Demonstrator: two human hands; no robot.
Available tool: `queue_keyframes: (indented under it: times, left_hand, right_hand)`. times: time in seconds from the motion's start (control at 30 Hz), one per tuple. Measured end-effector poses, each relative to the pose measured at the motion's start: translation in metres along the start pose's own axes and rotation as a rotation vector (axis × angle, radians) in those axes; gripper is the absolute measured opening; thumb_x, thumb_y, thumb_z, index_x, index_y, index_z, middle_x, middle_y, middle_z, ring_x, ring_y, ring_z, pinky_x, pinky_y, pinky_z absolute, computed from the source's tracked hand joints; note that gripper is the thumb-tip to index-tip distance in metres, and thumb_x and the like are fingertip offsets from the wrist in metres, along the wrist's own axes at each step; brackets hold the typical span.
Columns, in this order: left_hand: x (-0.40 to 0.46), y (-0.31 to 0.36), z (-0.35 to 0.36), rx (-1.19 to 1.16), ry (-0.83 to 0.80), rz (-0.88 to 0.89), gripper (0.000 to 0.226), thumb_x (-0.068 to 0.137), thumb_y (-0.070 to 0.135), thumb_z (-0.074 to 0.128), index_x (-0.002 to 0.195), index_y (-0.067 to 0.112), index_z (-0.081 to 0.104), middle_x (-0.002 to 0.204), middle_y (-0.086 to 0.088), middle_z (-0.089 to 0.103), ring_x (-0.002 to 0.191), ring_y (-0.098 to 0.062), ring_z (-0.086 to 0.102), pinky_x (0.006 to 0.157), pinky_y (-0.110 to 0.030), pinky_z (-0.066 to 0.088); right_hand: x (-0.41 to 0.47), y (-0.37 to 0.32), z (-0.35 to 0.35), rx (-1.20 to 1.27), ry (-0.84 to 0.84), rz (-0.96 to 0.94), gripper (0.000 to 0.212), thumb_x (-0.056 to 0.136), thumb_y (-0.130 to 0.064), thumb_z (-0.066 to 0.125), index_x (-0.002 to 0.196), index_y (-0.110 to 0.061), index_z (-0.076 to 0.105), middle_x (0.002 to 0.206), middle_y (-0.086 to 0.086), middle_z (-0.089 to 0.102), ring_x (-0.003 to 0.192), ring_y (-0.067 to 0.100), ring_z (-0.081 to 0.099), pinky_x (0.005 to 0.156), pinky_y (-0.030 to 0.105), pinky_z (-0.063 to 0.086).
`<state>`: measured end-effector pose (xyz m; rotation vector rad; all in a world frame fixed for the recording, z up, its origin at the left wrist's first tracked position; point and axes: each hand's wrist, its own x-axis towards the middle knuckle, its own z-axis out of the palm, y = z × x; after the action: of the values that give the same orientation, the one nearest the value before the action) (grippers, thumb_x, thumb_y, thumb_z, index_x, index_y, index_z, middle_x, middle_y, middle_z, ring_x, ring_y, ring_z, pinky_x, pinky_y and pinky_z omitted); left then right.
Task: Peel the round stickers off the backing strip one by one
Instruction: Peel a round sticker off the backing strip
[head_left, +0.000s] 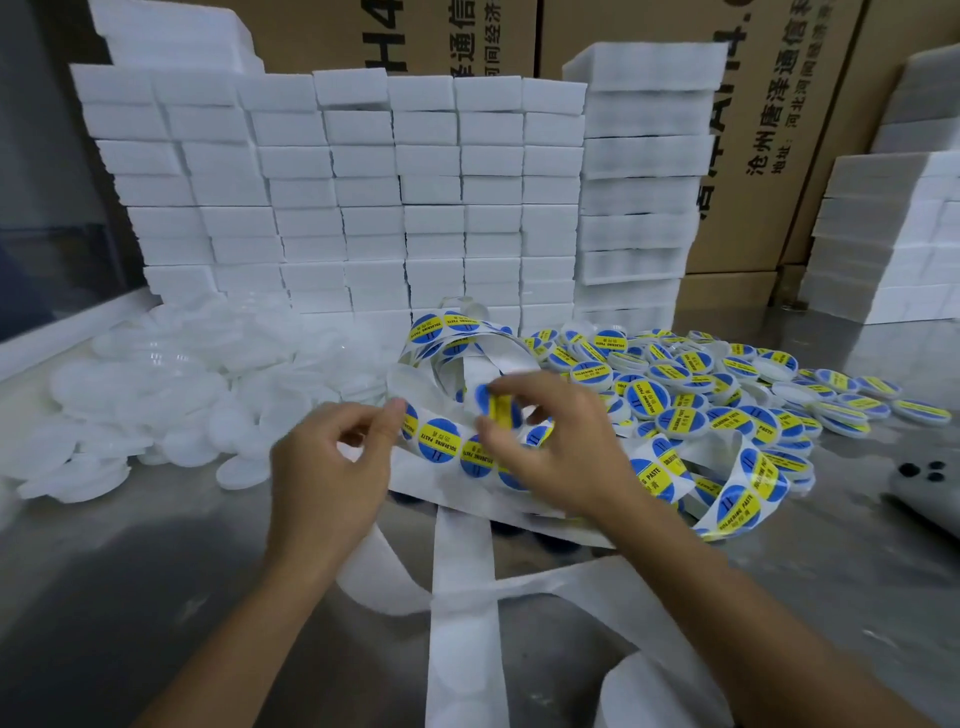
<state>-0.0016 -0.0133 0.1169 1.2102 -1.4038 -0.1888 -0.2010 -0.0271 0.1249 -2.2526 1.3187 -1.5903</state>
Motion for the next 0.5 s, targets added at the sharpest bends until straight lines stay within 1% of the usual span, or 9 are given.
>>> queue_keyframes:
  times: [0.03, 0.07, 0.1, 0.13, 0.2, 0.27, 0.33, 0.43, 0.5]
  left_hand:
    - [0.003, -0.004, -0.003, 0.142, 0.061, 0.021, 0.018, 0.087, 0.036, 0.068, 0.07, 0.034, 0.064, 0.079, 0.008, 0.065, 0.078, -0.014, 0.062, 0.079, -0.034, 0.049]
    - [0.005, -0.009, -0.006, 0.276, 0.079, -0.029, 0.01, 0.088, 0.039, 0.066, 0.08, 0.033, 0.065, 0.091, 0.006, 0.063, 0.088, -0.021, 0.06, 0.086, -0.042, 0.047]
    - [0.008, -0.014, -0.008, 0.406, 0.052, -0.14, 0.015, 0.088, 0.044, 0.062, 0.091, 0.03, 0.067, 0.105, -0.002, 0.06, 0.1, -0.029, 0.057, 0.092, -0.049, 0.043]
    - [0.01, -0.02, -0.009, 0.503, -0.002, -0.273, 0.028, 0.089, 0.049, 0.058, 0.103, 0.027, 0.066, 0.117, -0.009, 0.055, 0.11, -0.034, 0.052, 0.095, -0.053, 0.039]
    - [0.012, -0.027, -0.011, 0.516, -0.071, -0.463, 0.044, 0.091, 0.054, 0.052, 0.119, 0.021, 0.06, 0.132, -0.015, 0.044, 0.118, -0.039, 0.045, 0.096, -0.051, 0.038]
    - [0.013, -0.03, -0.012, 0.36, -0.076, -0.557, 0.046, 0.093, 0.05, 0.052, 0.124, 0.016, 0.054, 0.136, -0.016, 0.04, 0.105, -0.035, 0.05, 0.086, -0.041, 0.04]
    - [0.013, -0.033, -0.012, 0.249, -0.065, -0.579, 0.04, 0.093, 0.039, 0.058, 0.124, 0.014, 0.053, 0.135, -0.016, 0.043, 0.092, -0.026, 0.048, 0.08, -0.037, 0.039]
    - [0.011, -0.032, -0.013, 0.281, -0.029, -0.533, 0.034, 0.089, 0.015, 0.064, 0.121, 0.016, 0.052, 0.132, -0.014, 0.04, 0.083, -0.024, 0.047, 0.079, -0.036, 0.039]
    - [0.01, -0.031, -0.012, 0.284, -0.003, -0.494, 0.041, 0.083, 0.0, 0.061, 0.118, 0.018, 0.051, 0.13, -0.011, 0.035, 0.071, -0.021, 0.047, 0.077, -0.035, 0.038]
  right_hand:
    - [0.009, 0.008, -0.006, -0.025, 0.023, 0.059, 0.026, 0.081, -0.033, 0.074, 0.102, -0.017, 0.074, 0.106, -0.003, 0.067, 0.085, 0.008, 0.062, 0.076, 0.031, 0.054]
    - [0.017, 0.016, -0.012, -0.056, 0.037, 0.126, 0.023, 0.082, -0.031, 0.073, 0.101, -0.018, 0.074, 0.107, -0.002, 0.065, 0.086, 0.011, 0.062, 0.078, 0.034, 0.055]
    - [0.026, 0.026, -0.017, -0.091, 0.05, 0.188, 0.021, 0.084, -0.032, 0.07, 0.099, -0.019, 0.074, 0.104, -0.001, 0.065, 0.087, 0.013, 0.063, 0.079, 0.038, 0.055]
    - [0.034, 0.036, -0.022, -0.13, 0.063, 0.235, 0.021, 0.085, -0.034, 0.068, 0.097, -0.018, 0.073, 0.101, 0.0, 0.068, 0.087, 0.015, 0.064, 0.079, 0.041, 0.055]
    - [0.047, 0.058, -0.029, -0.238, 0.062, 0.288, 0.027, 0.089, -0.038, 0.065, 0.102, -0.015, 0.072, 0.102, 0.001, 0.072, 0.094, 0.018, 0.065, 0.08, 0.038, 0.054]
    - [0.059, 0.081, -0.034, -0.355, 0.029, 0.307, 0.033, 0.093, -0.041, 0.062, 0.108, -0.013, 0.069, 0.108, 0.002, 0.071, 0.1, 0.021, 0.064, 0.081, 0.036, 0.051]
    - [0.07, 0.102, -0.037, -0.433, 0.022, 0.31, 0.033, 0.095, -0.042, 0.059, 0.108, -0.012, 0.067, 0.109, 0.005, 0.068, 0.097, 0.024, 0.062, 0.077, 0.037, 0.05]
    - [0.081, 0.127, -0.036, -0.537, 0.024, 0.33, 0.031, 0.096, -0.039, 0.059, 0.103, -0.009, 0.063, 0.103, 0.006, 0.061, 0.087, 0.026, 0.059, 0.069, 0.035, 0.045]
    - [0.086, 0.141, -0.033, -0.61, -0.015, 0.38, 0.03, 0.096, -0.036, 0.058, 0.092, -0.007, 0.063, 0.092, 0.006, 0.06, 0.08, 0.028, 0.056, 0.064, 0.033, 0.04]
